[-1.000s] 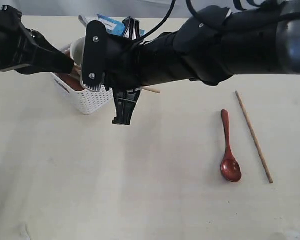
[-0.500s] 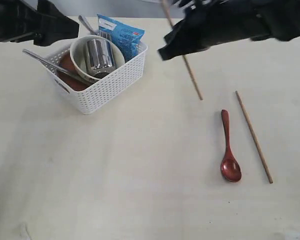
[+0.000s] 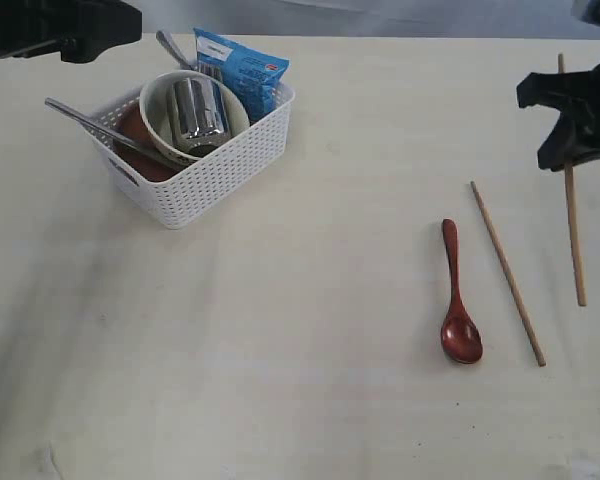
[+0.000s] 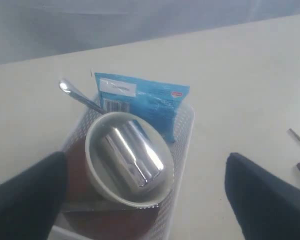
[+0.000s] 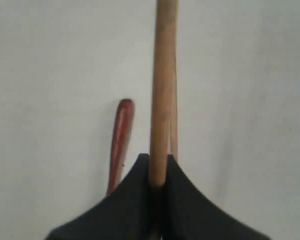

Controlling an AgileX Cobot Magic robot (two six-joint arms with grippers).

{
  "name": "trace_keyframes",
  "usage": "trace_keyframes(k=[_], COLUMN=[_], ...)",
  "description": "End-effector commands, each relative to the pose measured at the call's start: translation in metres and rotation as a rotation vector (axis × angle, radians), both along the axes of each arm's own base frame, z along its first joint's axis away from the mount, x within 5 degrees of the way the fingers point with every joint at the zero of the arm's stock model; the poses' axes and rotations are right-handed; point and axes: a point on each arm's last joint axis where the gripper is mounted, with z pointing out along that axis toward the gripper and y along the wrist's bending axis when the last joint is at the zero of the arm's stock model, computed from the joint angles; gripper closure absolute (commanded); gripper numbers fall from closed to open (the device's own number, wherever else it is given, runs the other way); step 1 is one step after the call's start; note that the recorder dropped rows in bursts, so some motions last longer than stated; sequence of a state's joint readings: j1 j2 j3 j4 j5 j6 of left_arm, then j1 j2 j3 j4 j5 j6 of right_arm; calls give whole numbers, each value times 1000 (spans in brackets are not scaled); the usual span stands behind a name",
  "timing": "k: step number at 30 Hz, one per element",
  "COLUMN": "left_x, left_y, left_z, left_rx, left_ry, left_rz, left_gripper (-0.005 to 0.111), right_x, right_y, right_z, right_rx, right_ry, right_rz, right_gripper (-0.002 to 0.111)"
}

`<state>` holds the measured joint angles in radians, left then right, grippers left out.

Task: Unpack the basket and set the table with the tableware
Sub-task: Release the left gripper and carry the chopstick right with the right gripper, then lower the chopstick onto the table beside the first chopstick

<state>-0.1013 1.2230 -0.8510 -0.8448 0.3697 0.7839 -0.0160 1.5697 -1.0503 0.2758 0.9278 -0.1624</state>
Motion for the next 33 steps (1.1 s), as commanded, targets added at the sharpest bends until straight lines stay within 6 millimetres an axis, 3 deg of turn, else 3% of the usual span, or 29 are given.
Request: trace_keyframes(k=[1, 8, 15, 33], left_x=[-1, -1, -1, -1], left_y=[0, 0, 0, 0], left_z=[-1, -1, -1, -1], left_rx=[3, 3, 3, 27], left_ry=[3, 1, 1, -8], left_rz=[-6, -4, -4, -21], left_gripper=[27, 27, 27, 27], right_x=[2, 7, 13, 21], right_y=[-7, -8, 8, 9], right_z=[-20, -64, -90, -111], right_rx=[-69, -81, -106, -135], right_ry=[90, 109, 131, 116], right_rz=[-15, -38, 36, 54], right_gripper=[109, 109, 109, 109])
